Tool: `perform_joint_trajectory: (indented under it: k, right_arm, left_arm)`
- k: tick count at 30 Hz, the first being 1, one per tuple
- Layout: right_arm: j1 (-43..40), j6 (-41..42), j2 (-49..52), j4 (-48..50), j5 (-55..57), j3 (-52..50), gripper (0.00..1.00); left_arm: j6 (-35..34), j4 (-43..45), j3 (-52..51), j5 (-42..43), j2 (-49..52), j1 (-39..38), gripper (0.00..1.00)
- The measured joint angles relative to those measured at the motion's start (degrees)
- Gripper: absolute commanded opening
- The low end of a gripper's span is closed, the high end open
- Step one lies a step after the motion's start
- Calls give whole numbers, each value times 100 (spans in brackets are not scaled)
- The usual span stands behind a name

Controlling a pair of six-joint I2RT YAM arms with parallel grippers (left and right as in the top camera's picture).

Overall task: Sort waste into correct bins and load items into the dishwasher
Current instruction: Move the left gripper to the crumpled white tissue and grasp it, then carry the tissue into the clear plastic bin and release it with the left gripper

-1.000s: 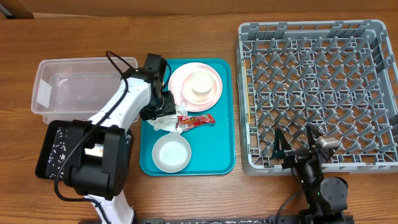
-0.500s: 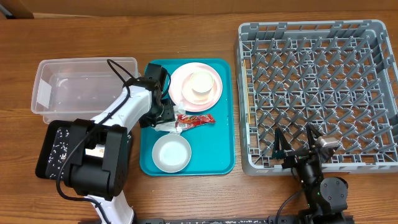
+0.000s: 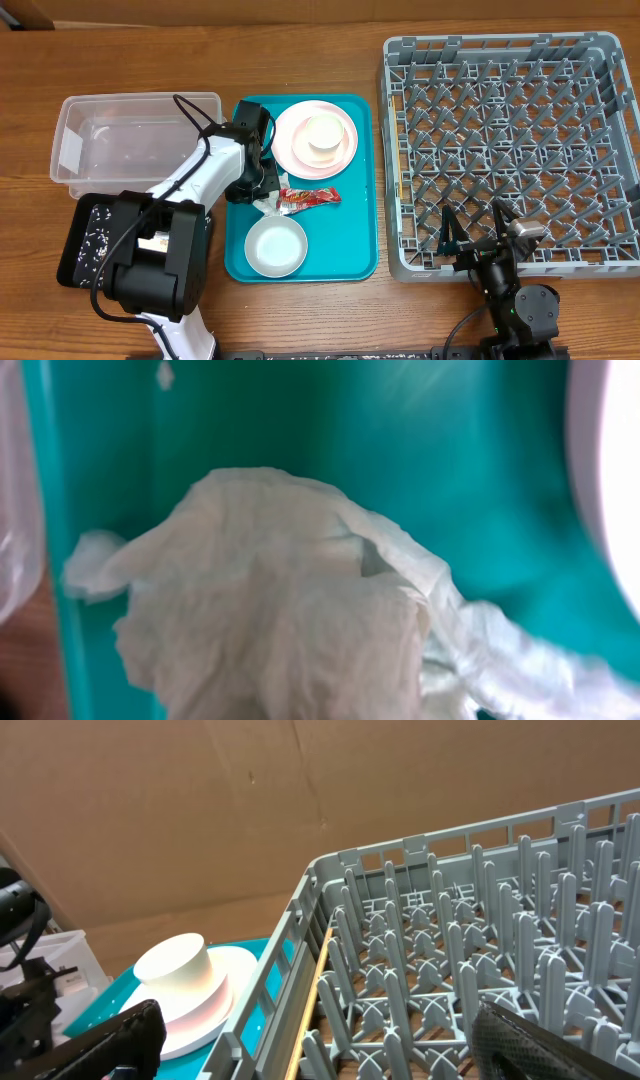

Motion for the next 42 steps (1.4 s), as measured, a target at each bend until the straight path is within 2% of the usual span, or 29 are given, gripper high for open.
perform_joint_trajectory:
  k: [9,14,19,24,33,42]
  right_arm:
    - [-2,-4,0,0,2,0,100]
    - [0,-4,0,2,0,0,100]
    - [0,-2,0,2,0,0,100]
    - [-2,0,0,0,0,0,100]
    - [-2,-7,0,0,0,0,100]
    - [-2,-2,0,2,2,0,100]
  left_arm:
    - [48,-905,1408,-111,-433,0,4]
    - [63,-1412,1875,-791,-826,2,4]
    - [57,-1600,1954,-1453,-988,142,4]
    - [-87,-1746,1954,-1797,-990,619,4]
    - [-212,-1641,1952,-1965,-988,1506,7]
    - [-271,-1307,1825,-1996,-988,1648,8]
